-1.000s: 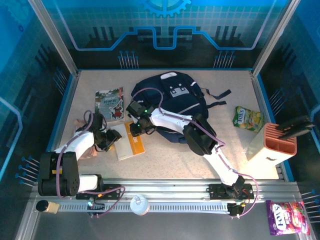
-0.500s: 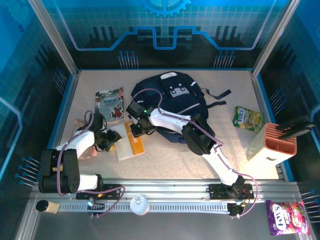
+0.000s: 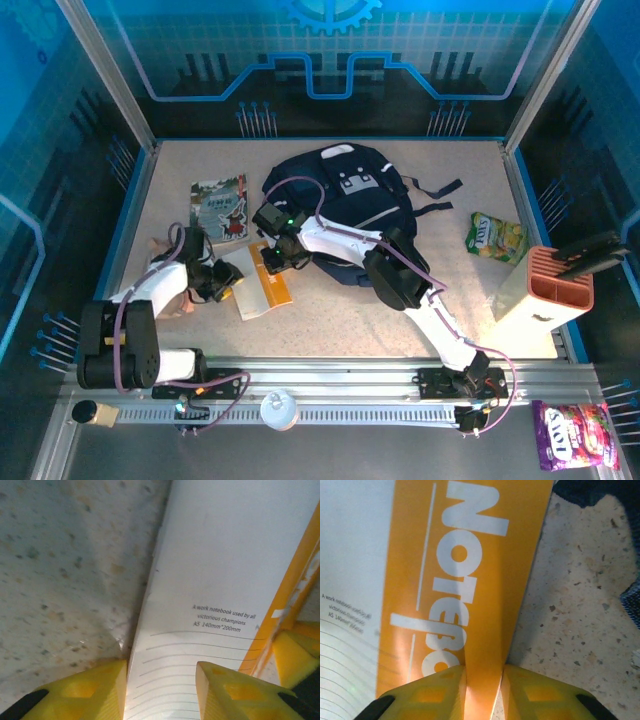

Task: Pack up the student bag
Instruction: Pick up the book from the middle-left of the table.

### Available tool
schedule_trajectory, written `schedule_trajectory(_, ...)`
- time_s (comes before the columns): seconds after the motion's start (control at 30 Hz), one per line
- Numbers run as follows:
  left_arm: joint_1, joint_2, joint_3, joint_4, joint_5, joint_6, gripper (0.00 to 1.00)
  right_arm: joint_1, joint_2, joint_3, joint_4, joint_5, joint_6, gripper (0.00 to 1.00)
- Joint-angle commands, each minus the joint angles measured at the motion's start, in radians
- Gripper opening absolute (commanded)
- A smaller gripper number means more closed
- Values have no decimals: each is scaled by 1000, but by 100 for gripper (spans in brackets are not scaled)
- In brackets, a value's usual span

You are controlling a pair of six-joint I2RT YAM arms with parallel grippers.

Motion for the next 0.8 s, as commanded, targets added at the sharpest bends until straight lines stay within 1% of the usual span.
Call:
schedule_trajectory(0.0, -5, -63, 26, 55, 193, -14, 39, 15, 60, 21, -52, -1, 9, 25)
schedule_trajectory(0.07, -6, -87, 24, 51, 205, -13, 38, 15, 60, 22, -61, 20, 11, 24)
schedule_trajectory(0.17, -6, -110, 9, 45, 189, -9, 38, 14, 65, 24, -75, 54, 13, 23)
schedule_trajectory(0.33, -6, -86, -15, 82, 189, -22, 37, 14, 68, 24, -84, 67, 11, 23)
schedule_trajectory(0.4, -5, -70, -17, 74, 155, -22, 37, 12, 71, 24, -86, 70, 10, 22)
schedule_trajectory(0.53, -6, -39, -16, 28, 49, -26, 36, 12, 74, 22, -90, 78, 10, 22)
schedule_trajectory(0.77, -5, -30, -35, 13, -33, -51, 36, 13, 80, 26, -103, 99, 7, 19)
